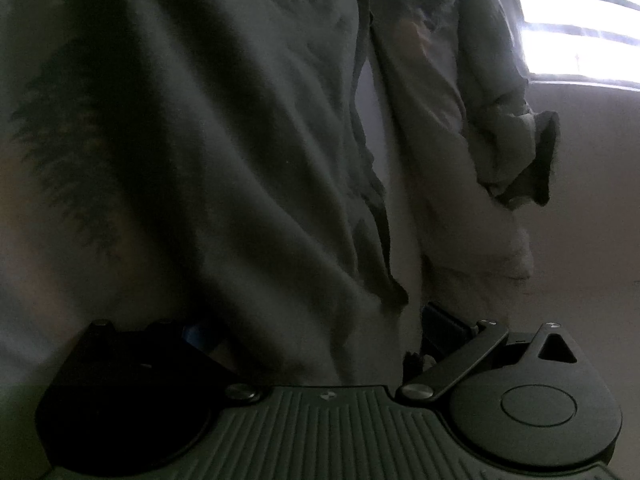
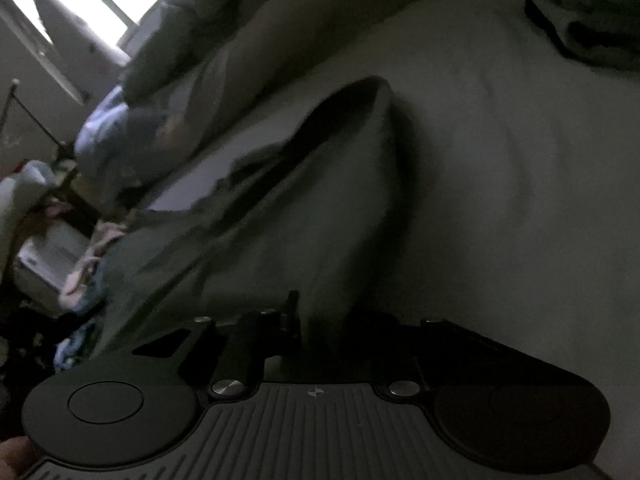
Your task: Fold clothes
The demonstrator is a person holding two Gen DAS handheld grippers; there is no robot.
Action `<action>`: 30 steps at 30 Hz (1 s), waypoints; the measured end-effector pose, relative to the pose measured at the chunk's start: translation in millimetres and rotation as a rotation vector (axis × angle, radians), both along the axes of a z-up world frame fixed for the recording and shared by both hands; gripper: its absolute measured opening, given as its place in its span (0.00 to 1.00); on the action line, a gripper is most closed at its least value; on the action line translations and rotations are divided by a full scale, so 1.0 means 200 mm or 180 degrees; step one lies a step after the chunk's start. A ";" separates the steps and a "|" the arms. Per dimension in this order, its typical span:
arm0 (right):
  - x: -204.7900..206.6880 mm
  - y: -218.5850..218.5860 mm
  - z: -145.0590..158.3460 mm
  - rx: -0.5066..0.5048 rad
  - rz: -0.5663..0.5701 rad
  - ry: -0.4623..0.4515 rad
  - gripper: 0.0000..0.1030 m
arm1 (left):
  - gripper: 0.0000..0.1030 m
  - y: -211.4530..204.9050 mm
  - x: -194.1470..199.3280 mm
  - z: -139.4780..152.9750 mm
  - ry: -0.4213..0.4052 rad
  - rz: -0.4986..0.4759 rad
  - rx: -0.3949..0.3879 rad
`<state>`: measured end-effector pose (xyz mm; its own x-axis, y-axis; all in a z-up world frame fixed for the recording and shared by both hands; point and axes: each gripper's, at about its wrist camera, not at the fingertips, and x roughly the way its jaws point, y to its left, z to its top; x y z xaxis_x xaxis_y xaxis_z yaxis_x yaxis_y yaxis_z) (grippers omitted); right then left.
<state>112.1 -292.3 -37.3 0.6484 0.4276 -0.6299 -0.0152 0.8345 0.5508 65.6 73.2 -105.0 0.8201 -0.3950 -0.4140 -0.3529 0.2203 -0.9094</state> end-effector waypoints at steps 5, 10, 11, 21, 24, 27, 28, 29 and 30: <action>-0.17 -0.04 0.08 0.0300 -0.0057 -0.0030 0.16 | 1.00 0.01 -0.06 -0.01 -0.0028 -0.0104 -0.0114; -0.39 -0.06 0.14 0.0478 -0.0189 -0.0024 0.15 | 1.00 0.00 -0.16 -0.02 -0.0057 -0.0230 -0.0079; -0.44 -0.06 0.16 0.0503 -0.0217 -0.0005 0.15 | 1.00 -0.01 -0.17 -0.02 -0.0076 -0.0245 -0.0068; -0.87 -0.03 0.27 0.0509 -0.0523 0.0179 0.15 | 1.00 -0.07 -0.32 -0.02 -0.0145 -0.0398 -0.0038; -0.99 0.01 0.28 0.0438 -0.0509 0.0302 0.15 | 0.84 -0.09 -0.38 -0.03 -0.0032 -0.0522 -0.0022; -1.05 0.03 0.24 0.0389 -0.0409 0.0463 0.16 | 0.72 -0.09 -0.40 -0.06 0.0017 -0.0614 -0.0046; -1.05 0.04 0.22 0.0314 -0.0377 0.0479 0.17 | 0.68 -0.09 -0.40 -0.06 0.0016 -0.0637 -0.0020; -1.05 0.05 0.21 0.0239 -0.0345 0.0487 0.18 | 0.60 -0.08 -0.39 -0.07 0.0041 -0.0643 -0.0006; -1.04 0.05 0.20 0.0170 -0.0332 0.0489 0.20 | 0.56 -0.08 -0.39 -0.08 0.0067 -0.0649 0.0007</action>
